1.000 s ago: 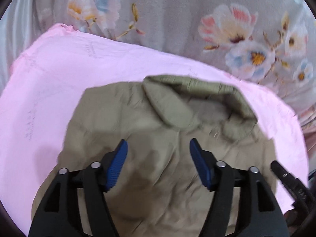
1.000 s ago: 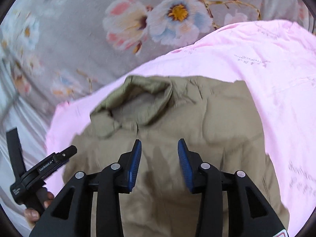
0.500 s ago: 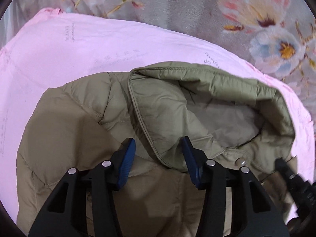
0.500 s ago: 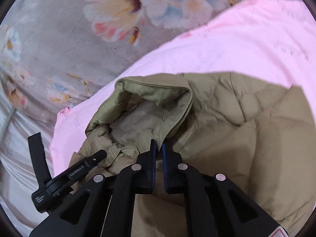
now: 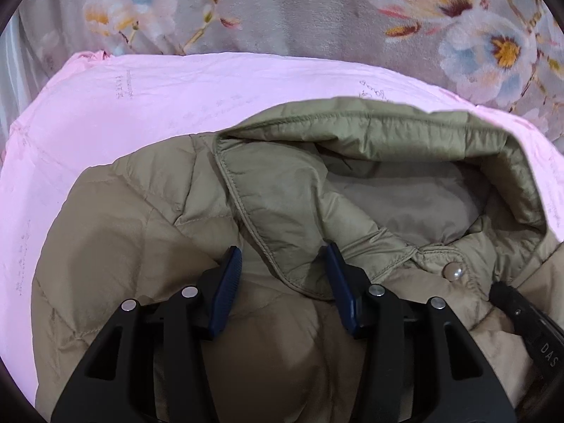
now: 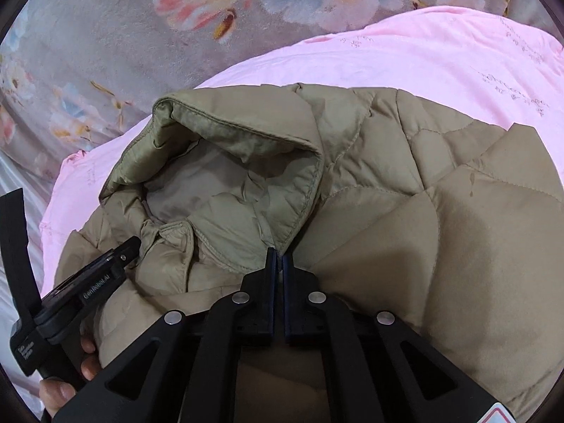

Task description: Fold large clothes

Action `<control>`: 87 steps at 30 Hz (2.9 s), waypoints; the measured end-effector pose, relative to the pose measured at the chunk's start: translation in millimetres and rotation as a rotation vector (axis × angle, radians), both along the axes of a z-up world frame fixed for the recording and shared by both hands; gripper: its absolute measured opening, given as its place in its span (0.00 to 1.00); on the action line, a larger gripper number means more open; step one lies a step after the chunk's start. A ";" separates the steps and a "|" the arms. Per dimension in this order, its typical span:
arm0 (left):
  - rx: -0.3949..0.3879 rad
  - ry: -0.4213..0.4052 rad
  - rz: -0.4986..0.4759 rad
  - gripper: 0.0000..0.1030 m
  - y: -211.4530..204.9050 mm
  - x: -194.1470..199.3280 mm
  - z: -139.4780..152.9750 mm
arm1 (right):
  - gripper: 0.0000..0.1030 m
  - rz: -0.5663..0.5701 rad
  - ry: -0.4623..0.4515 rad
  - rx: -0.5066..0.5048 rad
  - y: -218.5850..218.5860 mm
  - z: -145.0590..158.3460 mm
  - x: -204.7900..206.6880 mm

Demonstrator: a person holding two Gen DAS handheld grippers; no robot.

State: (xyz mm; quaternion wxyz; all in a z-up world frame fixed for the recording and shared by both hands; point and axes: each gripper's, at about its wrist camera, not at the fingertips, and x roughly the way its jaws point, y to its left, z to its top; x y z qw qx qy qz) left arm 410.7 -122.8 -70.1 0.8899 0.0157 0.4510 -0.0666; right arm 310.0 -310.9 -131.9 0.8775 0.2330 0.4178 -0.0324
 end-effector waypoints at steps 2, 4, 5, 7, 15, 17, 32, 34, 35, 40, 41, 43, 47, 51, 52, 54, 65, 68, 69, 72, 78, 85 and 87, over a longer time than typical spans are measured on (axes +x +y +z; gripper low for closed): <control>-0.089 0.004 0.001 0.46 20.9 -7.0 9.6 | 0.05 -0.035 -0.027 -0.027 -5.9 17.0 -19.1; -0.131 -0.031 0.023 0.46 35.9 -5.9 25.9 | 0.12 -0.053 -0.094 -0.042 -12.0 37.0 -29.9; -0.139 -0.052 0.037 0.46 41.8 0.4 39.0 | 0.12 -0.068 -0.123 -0.037 -16.9 47.1 -30.4; -0.155 -0.069 0.048 0.47 46.5 22.0 63.8 | 0.12 -0.082 -0.171 0.000 -28.0 68.0 -20.0; -0.221 0.104 0.100 0.46 42.1 105.5 35.5 | 0.12 -0.071 -0.165 -0.012 -24.6 81.4 64.3; -0.225 0.177 0.120 0.44 40.5 110.0 9.0 | 0.12 -0.039 -0.112 -0.016 -18.6 68.1 76.2; 0.024 0.033 -0.016 0.43 18.0 43.9 -42.7 | 0.00 0.021 -0.018 -0.076 -14.7 15.2 47.3; 0.048 0.001 -0.019 0.43 13.9 39.8 -44.1 | 0.00 0.020 -0.018 -0.057 -15.9 10.1 47.2; 0.055 -0.011 -0.020 0.43 13.0 39.7 -44.4 | 0.00 0.017 -0.021 -0.043 -17.1 7.5 47.1; 0.068 -0.049 -0.018 0.43 7.9 35.5 -45.9 | 0.00 0.007 -0.037 -0.029 -17.1 1.5 45.4; 0.070 -0.054 -0.018 0.43 7.7 34.8 -46.7 | 0.00 0.005 -0.039 -0.040 -15.7 1.6 45.4; 0.083 -0.062 -0.019 0.43 6.5 33.5 -47.9 | 0.00 0.003 -0.036 -0.068 -11.8 2.6 46.7; 0.108 -0.068 -0.020 0.43 3.4 33.0 -49.7 | 0.00 0.001 -0.033 -0.101 -8.5 2.5 48.6; 0.128 -0.073 -0.021 0.43 1.3 32.1 -50.3 | 0.00 -0.001 -0.029 -0.123 -7.3 1.7 49.2; 0.133 -0.074 -0.021 0.43 0.9 32.1 -50.4 | 0.00 -0.001 -0.028 -0.126 -7.0 1.4 49.2; 0.144 -0.076 -0.022 0.43 -0.6 31.8 -50.7 | 0.00 -0.002 -0.026 -0.135 -6.4 1.1 50.1; 0.150 -0.077 -0.015 0.44 2.4 30.4 -46.5 | 0.00 -0.004 -0.008 -0.140 -5.2 3.5 46.7; 0.076 -0.064 -0.011 0.63 23.8 2.8 -29.4 | 0.17 -0.008 -0.035 -0.134 -2.1 31.9 1.9; 0.061 -0.079 -0.015 0.67 30.1 -11.0 -22.2 | 0.26 0.000 -0.064 -0.135 -1.7 45.2 -21.1; 0.036 -0.114 -0.067 0.71 59.2 -67.2 5.4 | 0.43 0.021 -0.095 -0.179 -6.2 73.2 -91.9; -0.049 0.000 -0.070 0.85 144.4 -166.3 36.1 | 0.55 -0.028 0.010 -0.209 -36.1 80.6 -245.4; -0.108 0.148 0.023 0.85 237.1 -264.8 19.3 | 0.60 -0.105 0.084 -0.052 -48.2 61.0 -382.3; -0.137 0.165 0.057 0.85 255.4 -287.9 16.6 | 0.61 -0.090 0.082 0.007 -42.0 53.8 -401.6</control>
